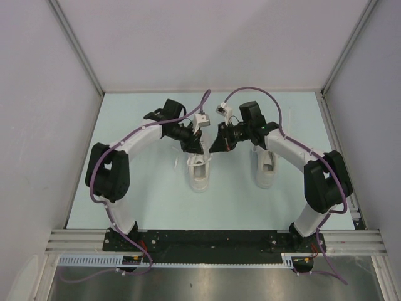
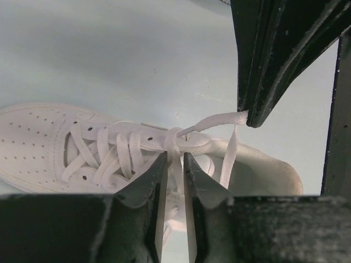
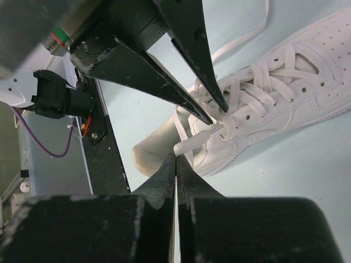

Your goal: Tie the shoes

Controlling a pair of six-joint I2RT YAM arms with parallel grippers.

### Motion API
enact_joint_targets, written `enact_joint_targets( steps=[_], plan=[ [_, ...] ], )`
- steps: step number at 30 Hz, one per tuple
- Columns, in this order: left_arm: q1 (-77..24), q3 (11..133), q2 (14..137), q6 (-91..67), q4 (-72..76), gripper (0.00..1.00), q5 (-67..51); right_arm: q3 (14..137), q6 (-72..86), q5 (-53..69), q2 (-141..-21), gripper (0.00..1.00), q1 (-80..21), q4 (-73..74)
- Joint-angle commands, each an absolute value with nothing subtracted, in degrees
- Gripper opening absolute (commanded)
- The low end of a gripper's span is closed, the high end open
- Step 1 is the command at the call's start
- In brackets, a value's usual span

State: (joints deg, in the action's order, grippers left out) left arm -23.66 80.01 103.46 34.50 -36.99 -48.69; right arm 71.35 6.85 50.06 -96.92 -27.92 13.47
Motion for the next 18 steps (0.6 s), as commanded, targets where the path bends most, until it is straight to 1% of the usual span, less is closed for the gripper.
enact_joint_targets(
  steps=[1,3,4,8,14,15,16,18],
  plan=[
    [-24.3,82.8,103.4,37.5,-38.8,0.17,-48.7,71.5,3.5,51.3,-95.0,0.00,-27.7,12.0],
    [-24.3,82.7,103.2,37.7,-38.9,0.12,-48.4,71.5,2.9,51.6,-94.8,0.00,-27.7,12.0],
    [-24.3,82.8,103.3,37.9,-38.8,0.08,-48.3,71.4,2.3,51.6,-94.8,0.00,-27.7,12.1],
    [-24.3,83.0,102.4,37.4,-38.2,0.01,-48.3,71.4,0.2,51.9,-94.8,0.00,-27.8,12.8],
    [-23.9,82.8,101.5,35.5,-36.8,0.00,-48.2,71.5,-1.8,52.5,-94.7,0.00,-28.0,14.5],
    [-23.8,83.1,101.7,35.7,-37.3,0.01,-47.7,71.5,-1.9,52.6,-94.7,0.00,-28.0,14.6],
    [-23.7,83.4,102.0,36.2,-38.0,0.11,-47.6,71.4,-2.1,52.5,-94.7,0.00,-28.1,14.8],
    [-23.4,83.6,102.2,36.9,-39.5,0.20,-47.3,71.4,-2.3,52.6,-94.7,0.00,-28.2,14.9]
  ],
)
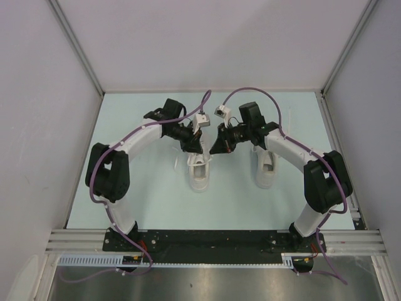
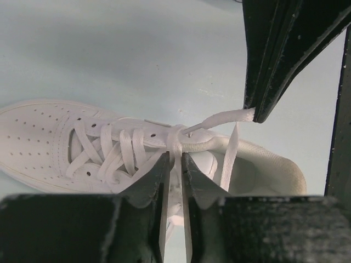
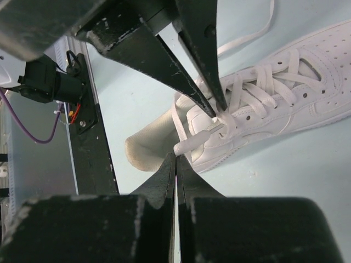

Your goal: Tie the shoes

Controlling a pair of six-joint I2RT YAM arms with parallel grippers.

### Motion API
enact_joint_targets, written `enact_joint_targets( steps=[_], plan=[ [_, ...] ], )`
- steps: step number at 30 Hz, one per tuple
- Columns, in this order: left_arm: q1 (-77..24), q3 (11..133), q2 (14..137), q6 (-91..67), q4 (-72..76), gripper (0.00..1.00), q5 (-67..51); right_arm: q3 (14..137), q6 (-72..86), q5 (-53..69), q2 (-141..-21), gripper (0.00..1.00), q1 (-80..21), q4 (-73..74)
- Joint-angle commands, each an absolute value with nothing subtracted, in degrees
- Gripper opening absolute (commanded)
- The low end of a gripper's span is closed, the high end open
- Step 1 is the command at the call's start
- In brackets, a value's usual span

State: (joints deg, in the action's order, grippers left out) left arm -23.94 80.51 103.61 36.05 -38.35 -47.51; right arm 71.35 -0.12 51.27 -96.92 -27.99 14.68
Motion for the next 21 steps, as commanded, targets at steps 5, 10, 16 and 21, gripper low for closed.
enact_joint_targets(
  steps=[5,10,16,21],
  plan=[
    [-22.8,82.8,101.4,38.1,-40.2,0.24,-46.5,71.4,-2.8,53.0,-94.4,0.00,-28.4,15.2],
    [-22.8,83.1,101.6,39.4,-41.7,0.23,-46.4,71.4,-3.3,53.2,-94.5,0.00,-28.7,15.1],
    [-22.8,83.1,102.1,39.5,-42.4,0.04,-46.5,71.5,-4.3,53.4,-94.4,0.00,-29.4,14.8],
    [-22.3,82.8,100.6,35.2,-39.1,0.00,-47.4,71.5,-9.0,53.8,-94.0,0.00,-30.2,13.9]
  ],
)
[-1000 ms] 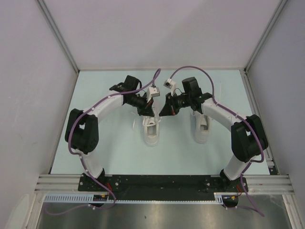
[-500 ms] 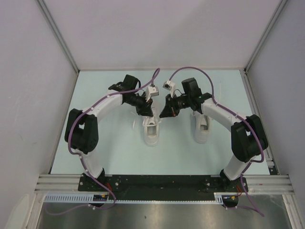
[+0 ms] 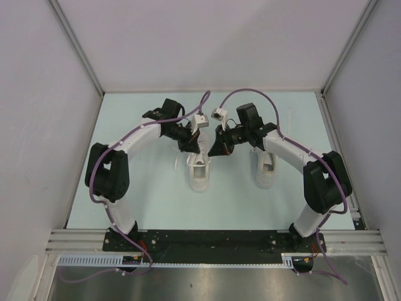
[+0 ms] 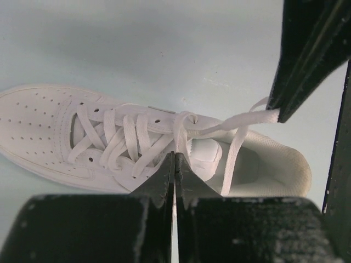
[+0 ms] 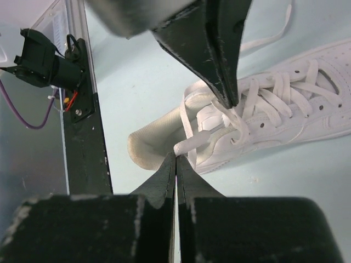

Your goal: Tie the shoes

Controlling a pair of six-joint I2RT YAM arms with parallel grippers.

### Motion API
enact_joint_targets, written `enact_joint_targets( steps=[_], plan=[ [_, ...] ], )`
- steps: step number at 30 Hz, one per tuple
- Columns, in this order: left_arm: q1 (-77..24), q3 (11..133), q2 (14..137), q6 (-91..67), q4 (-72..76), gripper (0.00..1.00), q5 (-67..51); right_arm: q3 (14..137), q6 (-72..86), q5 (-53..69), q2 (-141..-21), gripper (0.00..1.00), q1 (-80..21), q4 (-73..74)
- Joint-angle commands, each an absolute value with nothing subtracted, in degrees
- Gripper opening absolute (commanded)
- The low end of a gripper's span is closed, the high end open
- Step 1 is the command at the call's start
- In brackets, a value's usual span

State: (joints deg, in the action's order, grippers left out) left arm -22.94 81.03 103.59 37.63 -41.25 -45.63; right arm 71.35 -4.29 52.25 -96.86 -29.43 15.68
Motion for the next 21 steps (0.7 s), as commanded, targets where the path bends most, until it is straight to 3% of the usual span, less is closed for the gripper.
enact_joint_targets(
  steps=[1,11,21],
  plan=[
    [-22.2,82.7,100.4,34.3,-37.7,0.00,-47.5,71.5,-9.3,53.5,-94.0,0.00,-30.3,13.5],
    [-21.9,84.8,100.7,31.5,-37.9,0.00,-48.3,71.5,-14.7,51.1,-94.6,0.00,-32.9,14.8],
    [-21.8,84.9,100.5,31.1,-38.7,0.00,-48.8,71.5,-19.9,38.9,-96.2,0.00,-36.7,13.5]
  ],
)
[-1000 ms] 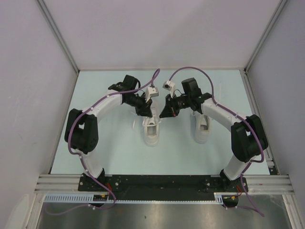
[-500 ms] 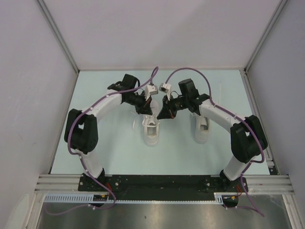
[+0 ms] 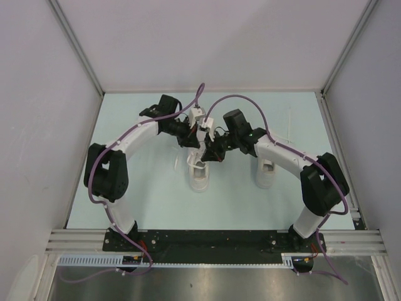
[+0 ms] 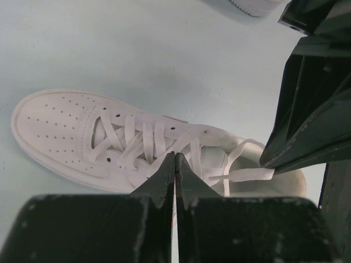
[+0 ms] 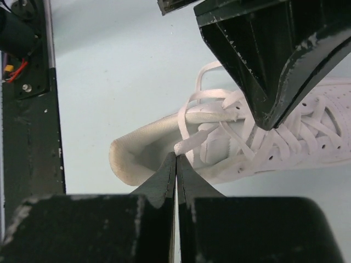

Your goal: Tie the shoes

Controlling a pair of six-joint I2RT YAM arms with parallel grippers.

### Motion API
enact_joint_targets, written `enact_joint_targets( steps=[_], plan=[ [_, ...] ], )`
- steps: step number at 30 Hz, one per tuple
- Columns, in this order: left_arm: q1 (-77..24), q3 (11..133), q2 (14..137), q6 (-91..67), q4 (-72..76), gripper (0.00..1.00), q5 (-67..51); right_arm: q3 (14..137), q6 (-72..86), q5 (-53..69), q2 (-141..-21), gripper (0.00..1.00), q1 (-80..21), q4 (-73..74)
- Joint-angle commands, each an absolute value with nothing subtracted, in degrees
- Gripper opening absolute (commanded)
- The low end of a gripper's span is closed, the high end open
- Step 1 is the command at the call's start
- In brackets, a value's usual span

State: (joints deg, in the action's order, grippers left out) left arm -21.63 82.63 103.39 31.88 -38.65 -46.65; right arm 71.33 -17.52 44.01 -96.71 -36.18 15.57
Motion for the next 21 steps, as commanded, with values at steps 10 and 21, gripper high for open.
enact_joint_targets(
  steps=[10,21],
  plan=[
    [-21.4,84.8,99.8,29.5,-38.8,0.00,-49.8,71.5,-16.9,33.9,-98.9,0.00,-37.0,10.2],
    [-20.8,80.6,96.9,24.9,-35.4,0.00,-51.2,71.5,-11.0,35.2,-101.7,0.00,-35.2,5.7]
  ],
)
